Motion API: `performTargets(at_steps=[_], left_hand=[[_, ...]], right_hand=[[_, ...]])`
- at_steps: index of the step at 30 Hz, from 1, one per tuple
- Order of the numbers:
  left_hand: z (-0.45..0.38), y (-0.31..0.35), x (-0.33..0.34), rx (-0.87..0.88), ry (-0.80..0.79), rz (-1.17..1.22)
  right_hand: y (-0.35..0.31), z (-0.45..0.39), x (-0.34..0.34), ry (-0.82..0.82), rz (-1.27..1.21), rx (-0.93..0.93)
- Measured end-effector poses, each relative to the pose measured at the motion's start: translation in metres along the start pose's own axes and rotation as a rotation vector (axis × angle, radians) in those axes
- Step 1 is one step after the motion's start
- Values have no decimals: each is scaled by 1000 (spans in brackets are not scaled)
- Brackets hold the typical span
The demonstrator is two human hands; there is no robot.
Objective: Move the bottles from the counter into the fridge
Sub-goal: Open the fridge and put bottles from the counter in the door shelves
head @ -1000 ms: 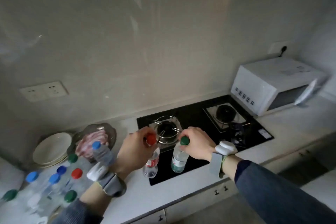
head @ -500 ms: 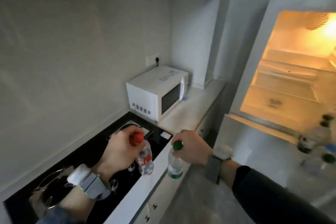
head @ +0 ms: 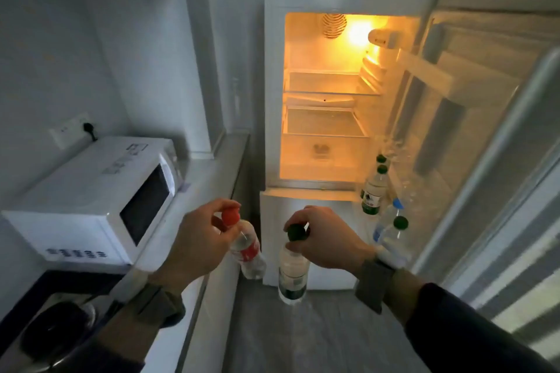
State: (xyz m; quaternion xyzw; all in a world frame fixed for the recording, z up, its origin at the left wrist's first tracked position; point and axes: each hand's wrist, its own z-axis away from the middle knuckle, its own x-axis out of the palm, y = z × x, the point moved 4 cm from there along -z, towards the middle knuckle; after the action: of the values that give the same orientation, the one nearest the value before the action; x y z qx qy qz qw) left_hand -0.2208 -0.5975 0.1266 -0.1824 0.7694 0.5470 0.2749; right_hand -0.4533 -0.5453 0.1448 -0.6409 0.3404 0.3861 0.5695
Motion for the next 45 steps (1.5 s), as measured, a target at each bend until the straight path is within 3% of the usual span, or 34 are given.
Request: performTargets(at_steps=[6, 11, 19, 26, 33, 45], left_hand=[[-82, 11, 48, 201, -171, 29], [-155, 28, 87, 266, -294, 133], [-217, 73, 161, 388, -349, 243], [-243, 95, 227, 287, -329, 467], [-256, 102, 277, 277, -346, 505], [-271, 102, 351, 327, -547, 442]], right_hand=[[41, -19, -26, 125, -20, 188], [69, -35, -47, 246, -49, 355], [107, -29, -78, 363, -94, 486], [128, -20, -111, 427, -123, 521], [145, -16, -132, 449, -209, 633], [160, -28, -139, 537, -198, 844]])
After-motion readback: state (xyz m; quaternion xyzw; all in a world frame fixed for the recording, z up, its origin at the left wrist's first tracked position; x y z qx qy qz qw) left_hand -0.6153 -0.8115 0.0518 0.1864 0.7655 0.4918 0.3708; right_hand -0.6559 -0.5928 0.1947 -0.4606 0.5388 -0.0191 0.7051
